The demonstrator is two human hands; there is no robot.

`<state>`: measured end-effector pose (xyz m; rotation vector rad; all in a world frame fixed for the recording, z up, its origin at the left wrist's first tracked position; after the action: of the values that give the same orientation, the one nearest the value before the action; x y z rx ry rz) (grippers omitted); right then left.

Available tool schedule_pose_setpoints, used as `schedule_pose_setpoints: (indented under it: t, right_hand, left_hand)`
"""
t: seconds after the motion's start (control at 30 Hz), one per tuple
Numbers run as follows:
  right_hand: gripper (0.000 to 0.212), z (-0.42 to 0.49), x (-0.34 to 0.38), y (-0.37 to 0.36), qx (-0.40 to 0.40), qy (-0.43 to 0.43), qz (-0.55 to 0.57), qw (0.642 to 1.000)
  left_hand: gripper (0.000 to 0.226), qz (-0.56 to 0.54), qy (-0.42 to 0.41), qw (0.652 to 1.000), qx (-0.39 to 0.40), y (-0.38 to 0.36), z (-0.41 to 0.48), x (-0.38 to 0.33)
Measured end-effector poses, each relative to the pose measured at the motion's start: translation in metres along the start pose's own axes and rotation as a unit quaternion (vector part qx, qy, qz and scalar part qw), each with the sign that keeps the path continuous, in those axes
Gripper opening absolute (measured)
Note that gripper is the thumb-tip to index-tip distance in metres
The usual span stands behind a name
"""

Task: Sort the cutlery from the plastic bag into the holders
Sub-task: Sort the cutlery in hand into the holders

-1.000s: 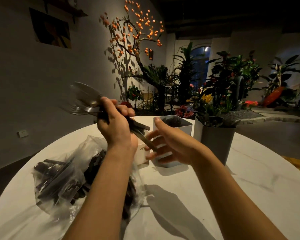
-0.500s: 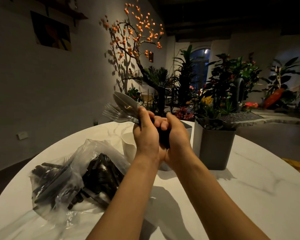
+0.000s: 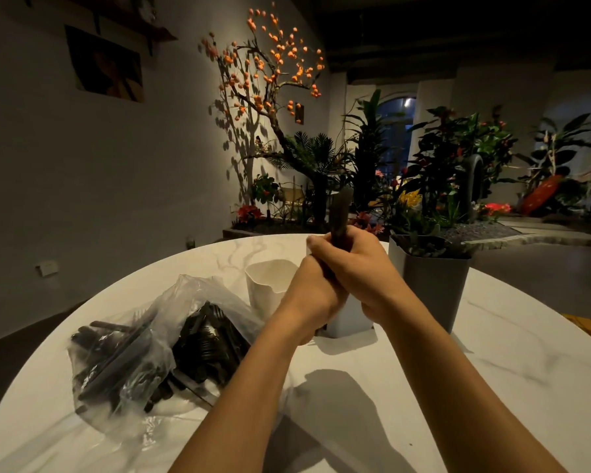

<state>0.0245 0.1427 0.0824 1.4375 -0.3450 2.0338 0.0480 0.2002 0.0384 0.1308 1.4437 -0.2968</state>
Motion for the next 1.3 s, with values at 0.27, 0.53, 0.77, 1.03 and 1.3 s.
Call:
schedule_pose_setpoints:
  t: [0.27,0.53,0.77,1.03,1.3]
  right_hand:
    - [0.034,-0.003,0.003,0.006,0.102,-0.021,0.015,0.994]
    - [0.047,-0.013,0.006,0.006,0.200,-0.035,0.110,0.973]
    - [0.040,-0.005,0.005,0.014,0.186,-0.041,0.141,0.972]
    - [0.019,0.013,-0.002,0.039,0.011,-0.013,0.040,0.999]
    - [0.022,0.015,-0.005,0.045,-0.006,-0.014,0.031,0.999]
  left_hand:
    - [0.005,0.036,-0.053,0.990,0.127,0.004,-0.008,-0.012]
    - [0.030,-0.088,-0.011,0.963,0.256,0.006,-0.022,-0.013]
    - [0.032,-0.186,0.068,0.929,0.314,-0.002,-0.029,-0.012]
    - [0.037,-0.185,0.048,0.961,0.200,0.000,-0.009,-0.007]
    - [0.030,-0.141,-0.045,0.986,0.083,0.013,0.006,-0.007]
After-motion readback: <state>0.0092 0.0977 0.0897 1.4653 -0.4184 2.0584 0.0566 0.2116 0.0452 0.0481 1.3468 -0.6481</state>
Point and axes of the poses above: each hand's wrist, its own z-axis towards the middle knuckle, its own y-axis out of the back of the hand, x = y × z, the point moved 8 cm from there along z, towards the middle knuckle, and after that the axes turned 15 degrees about -x, right-handed, at the moved point
